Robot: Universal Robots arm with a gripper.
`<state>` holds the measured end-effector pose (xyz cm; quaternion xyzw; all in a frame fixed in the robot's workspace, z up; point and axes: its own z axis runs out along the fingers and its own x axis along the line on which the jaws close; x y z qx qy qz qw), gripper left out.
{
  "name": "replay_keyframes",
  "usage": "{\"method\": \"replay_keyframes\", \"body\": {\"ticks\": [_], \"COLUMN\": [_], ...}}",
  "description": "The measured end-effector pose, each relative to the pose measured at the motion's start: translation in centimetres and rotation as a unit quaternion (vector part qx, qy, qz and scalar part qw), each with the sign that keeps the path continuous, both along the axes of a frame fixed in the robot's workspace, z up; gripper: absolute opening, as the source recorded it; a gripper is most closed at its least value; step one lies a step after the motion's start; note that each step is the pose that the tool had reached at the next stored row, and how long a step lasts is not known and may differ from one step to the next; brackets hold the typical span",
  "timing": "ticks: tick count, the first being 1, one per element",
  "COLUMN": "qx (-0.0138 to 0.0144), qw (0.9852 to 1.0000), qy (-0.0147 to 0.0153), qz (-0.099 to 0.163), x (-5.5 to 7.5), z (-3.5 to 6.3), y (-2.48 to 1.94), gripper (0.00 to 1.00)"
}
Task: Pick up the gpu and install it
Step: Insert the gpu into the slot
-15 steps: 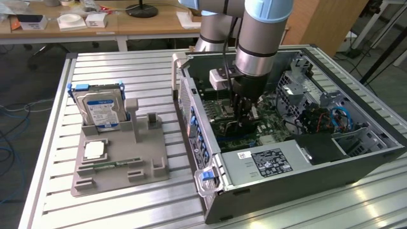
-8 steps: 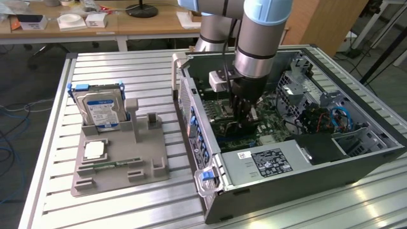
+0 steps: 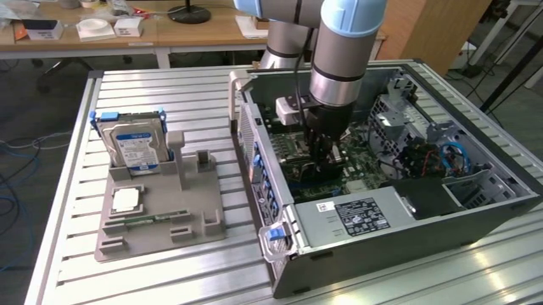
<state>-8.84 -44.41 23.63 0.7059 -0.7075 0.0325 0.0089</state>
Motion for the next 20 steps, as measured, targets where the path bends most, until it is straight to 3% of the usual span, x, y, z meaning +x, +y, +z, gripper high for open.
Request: {"method": "replay_keyframes", "body": {"ticks": [13,18,20], "qx": [0.0008,0.0005,0.0008], "qw": [1.0000,1.0000,1.0000], "qy": [0.0016,0.0016,0.0016], "qz": [-0.001,-0.001,-0.001], "x": [-0.24,-0.19,-0.19], "z": [0.00,0.09,0.89], "y": [0.03,0.02,0.02], "gripper": [0.27,0.45,0.45]}}
